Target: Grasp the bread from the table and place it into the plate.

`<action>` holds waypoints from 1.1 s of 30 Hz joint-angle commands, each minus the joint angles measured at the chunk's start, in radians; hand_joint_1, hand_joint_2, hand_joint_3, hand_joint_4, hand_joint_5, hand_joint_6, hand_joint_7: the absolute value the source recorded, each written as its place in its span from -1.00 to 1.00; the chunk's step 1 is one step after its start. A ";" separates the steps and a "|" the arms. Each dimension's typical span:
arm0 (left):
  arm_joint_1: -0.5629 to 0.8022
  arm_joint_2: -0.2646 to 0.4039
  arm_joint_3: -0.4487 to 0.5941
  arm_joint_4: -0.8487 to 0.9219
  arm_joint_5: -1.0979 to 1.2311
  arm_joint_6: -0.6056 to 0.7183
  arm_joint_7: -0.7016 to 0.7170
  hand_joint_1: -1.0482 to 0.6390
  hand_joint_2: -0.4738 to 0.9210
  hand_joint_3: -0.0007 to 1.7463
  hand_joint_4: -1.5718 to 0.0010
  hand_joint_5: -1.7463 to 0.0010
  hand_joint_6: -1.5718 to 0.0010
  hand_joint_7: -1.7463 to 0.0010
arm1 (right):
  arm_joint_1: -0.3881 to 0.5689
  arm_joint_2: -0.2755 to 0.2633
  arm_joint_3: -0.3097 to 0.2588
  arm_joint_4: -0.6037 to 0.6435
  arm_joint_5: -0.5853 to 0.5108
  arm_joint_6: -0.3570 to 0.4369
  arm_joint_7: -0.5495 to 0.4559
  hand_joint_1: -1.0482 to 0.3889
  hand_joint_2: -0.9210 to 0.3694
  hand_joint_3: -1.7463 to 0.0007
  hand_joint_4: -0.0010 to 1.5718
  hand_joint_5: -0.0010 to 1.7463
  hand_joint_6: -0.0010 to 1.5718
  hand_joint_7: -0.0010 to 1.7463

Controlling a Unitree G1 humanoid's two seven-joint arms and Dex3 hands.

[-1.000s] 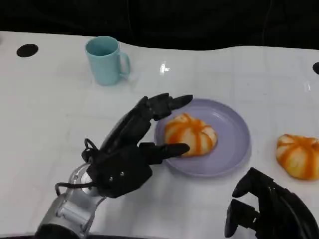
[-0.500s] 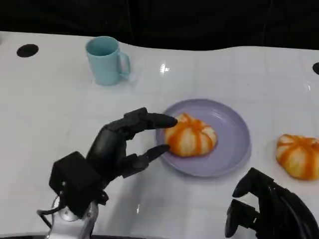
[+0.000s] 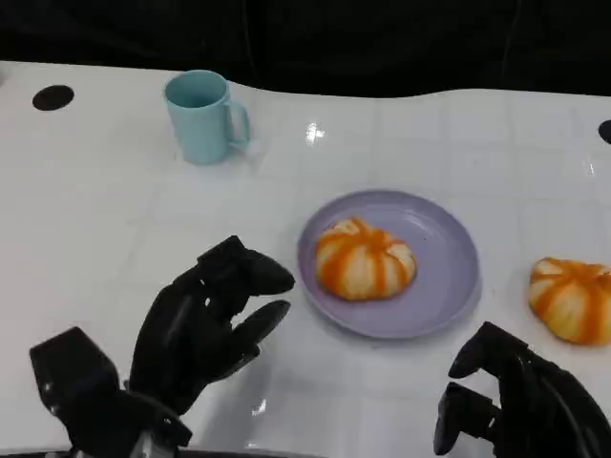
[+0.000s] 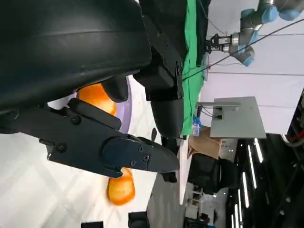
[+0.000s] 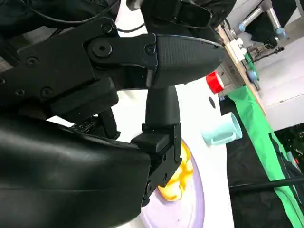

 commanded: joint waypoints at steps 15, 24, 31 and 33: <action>0.202 -0.060 0.023 -0.147 -0.116 0.096 -0.063 -0.50 1.00 -0.60 0.15 -1.00 0.34 -0.83 | 0.005 -0.016 -0.016 -0.013 0.011 -0.003 0.012 -0.28 -1.00 0.41 -0.06 1.00 -0.43 1.00; 0.249 -0.055 0.036 -0.188 -0.136 0.143 -0.071 -0.45 1.00 -0.59 0.10 -1.00 0.33 -0.87 | 0.006 -0.016 -0.017 -0.019 0.014 0.006 0.009 -0.27 -1.00 0.43 -0.06 1.00 -0.43 1.00; 0.257 -0.057 0.069 -0.206 -0.199 0.204 -0.077 -0.43 1.00 -0.62 0.05 -1.00 0.32 -0.90 | 0.011 -0.016 -0.015 -0.029 0.010 0.004 0.006 -0.24 -1.00 0.41 -0.06 1.00 -0.44 1.00; 0.258 -0.056 0.074 -0.208 -0.211 0.217 -0.082 -0.44 1.00 -0.65 0.04 -1.00 0.31 -0.91 | 0.010 -0.016 -0.016 -0.026 0.013 0.003 0.010 -0.25 -1.00 0.40 -0.06 1.00 -0.44 1.00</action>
